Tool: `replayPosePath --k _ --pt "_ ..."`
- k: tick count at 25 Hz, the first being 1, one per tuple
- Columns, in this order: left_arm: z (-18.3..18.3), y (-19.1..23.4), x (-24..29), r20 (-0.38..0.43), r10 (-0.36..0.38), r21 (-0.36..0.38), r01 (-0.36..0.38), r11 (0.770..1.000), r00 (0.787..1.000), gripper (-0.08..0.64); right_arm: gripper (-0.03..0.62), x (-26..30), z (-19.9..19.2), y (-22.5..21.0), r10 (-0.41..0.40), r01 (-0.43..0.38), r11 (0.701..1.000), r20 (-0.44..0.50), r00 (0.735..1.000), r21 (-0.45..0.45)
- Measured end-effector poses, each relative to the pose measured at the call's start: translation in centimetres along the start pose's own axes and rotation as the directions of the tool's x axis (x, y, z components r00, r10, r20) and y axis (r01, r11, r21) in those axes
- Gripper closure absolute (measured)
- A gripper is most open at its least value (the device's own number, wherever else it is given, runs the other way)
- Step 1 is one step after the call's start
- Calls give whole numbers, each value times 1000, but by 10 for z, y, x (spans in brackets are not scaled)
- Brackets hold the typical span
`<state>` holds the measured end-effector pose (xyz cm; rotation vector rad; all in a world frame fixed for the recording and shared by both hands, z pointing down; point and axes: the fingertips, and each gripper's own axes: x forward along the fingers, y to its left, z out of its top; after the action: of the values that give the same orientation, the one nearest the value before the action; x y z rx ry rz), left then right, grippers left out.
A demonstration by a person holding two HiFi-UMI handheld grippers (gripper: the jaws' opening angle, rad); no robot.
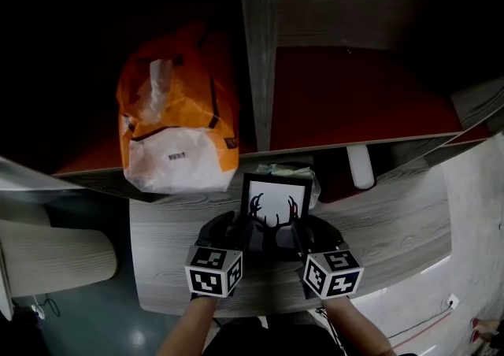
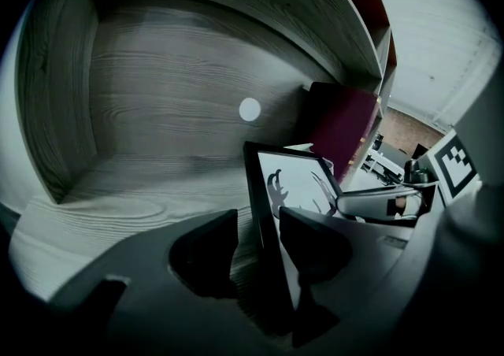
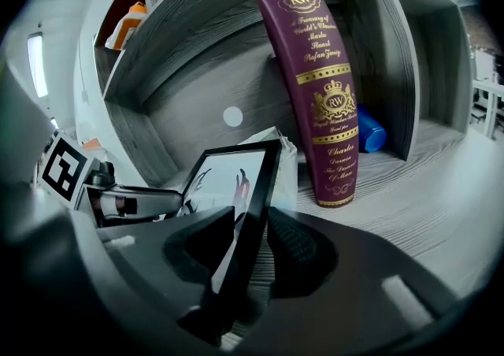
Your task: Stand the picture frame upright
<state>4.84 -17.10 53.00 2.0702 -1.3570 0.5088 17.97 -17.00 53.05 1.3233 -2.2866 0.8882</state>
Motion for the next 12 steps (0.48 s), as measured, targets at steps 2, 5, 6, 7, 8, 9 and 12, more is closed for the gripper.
replayPosePath --k 2,5,6,7,8,9,12 --pt "-1 0 1 -2 -9 -6 9 1000 1000 397 462 1 0 0 3 -3 1000 -2 1000 2" --pt "-1 -5 3 -1 -43 -23 43 999 999 413 463 1 0 0 6 -6 1000 1 1000 6" --pt "-1 -7 4 0 -56 -33 56 998 998 413 463 1 1 0 7 -7 1000 1 1000 7" --pt "-1 -9 5 1 -65 -43 65 997 998 413 463 1 1 0 8 -8 1000 2 1000 8" --pt "0 -10 5 5 -68 -51 68 996 998 410 465 1 1 0 8 -8 1000 2 1000 10" --pt "2 -11 5 11 -68 -56 68 996 998 411 465 1 1 0 10 -10 1000 2 1000 11" --pt "5 -11 5 18 -68 -73 69 995 998 417 468 1 1 0 17 -17 1000 3 1000 16"
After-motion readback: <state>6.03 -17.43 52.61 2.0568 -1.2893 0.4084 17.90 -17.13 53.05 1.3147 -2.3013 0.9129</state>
